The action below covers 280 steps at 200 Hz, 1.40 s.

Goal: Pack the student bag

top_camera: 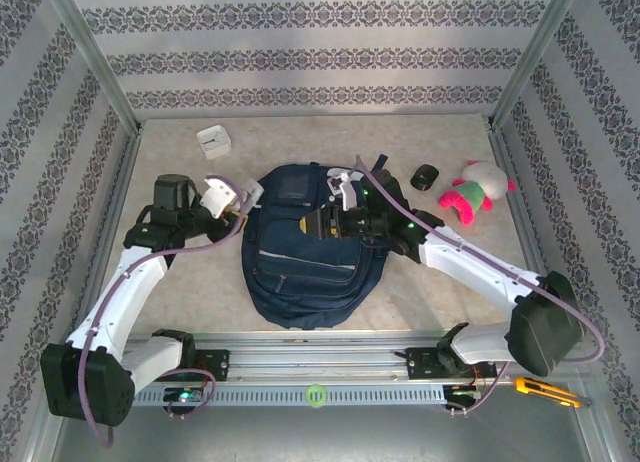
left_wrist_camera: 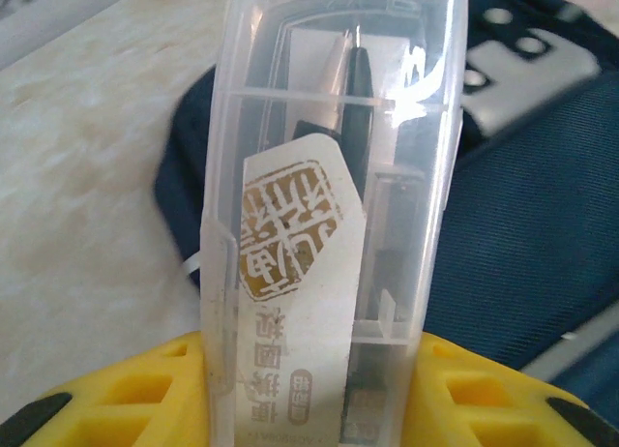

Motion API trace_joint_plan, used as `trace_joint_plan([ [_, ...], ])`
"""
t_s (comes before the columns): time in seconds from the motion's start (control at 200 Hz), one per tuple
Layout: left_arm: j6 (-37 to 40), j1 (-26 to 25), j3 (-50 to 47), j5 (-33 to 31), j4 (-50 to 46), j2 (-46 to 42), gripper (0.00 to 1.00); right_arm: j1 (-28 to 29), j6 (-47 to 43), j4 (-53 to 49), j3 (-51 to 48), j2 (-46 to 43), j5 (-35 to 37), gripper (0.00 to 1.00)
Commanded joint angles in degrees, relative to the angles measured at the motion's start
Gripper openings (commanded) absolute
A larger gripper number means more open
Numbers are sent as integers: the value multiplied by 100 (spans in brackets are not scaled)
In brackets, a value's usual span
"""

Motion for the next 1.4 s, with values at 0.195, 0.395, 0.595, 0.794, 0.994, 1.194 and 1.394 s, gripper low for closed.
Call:
trace_joint_plan([
  [0.195,865,-793,42,354,-306,127,20,304,321,205,712,707,-320,65],
  [0.395,1048,-1065,151,280,-419,225,20,336,476,366,929,1045,-406,56],
  [0.595,1145,-1357,288,174,-518,242,21,307,500,397,877,1103,-334,25],
  [0.794,880,-1665,391,-67,-434,288,64,-37,619,415,234,353,19,10],
  [0.994,856,-2698,358,-665,-271,583,78,-921,860,-133,-976,-1533,279,9],
  [1.194,891,-3488,403,-823,-95,1251,79,-1965,622,-1677,-1335,-3033,227,11],
  [1.394,824,-3830,428,-1175,365,1724,79,-2529,479,-2243,-1400,-3428,-26,10],
])
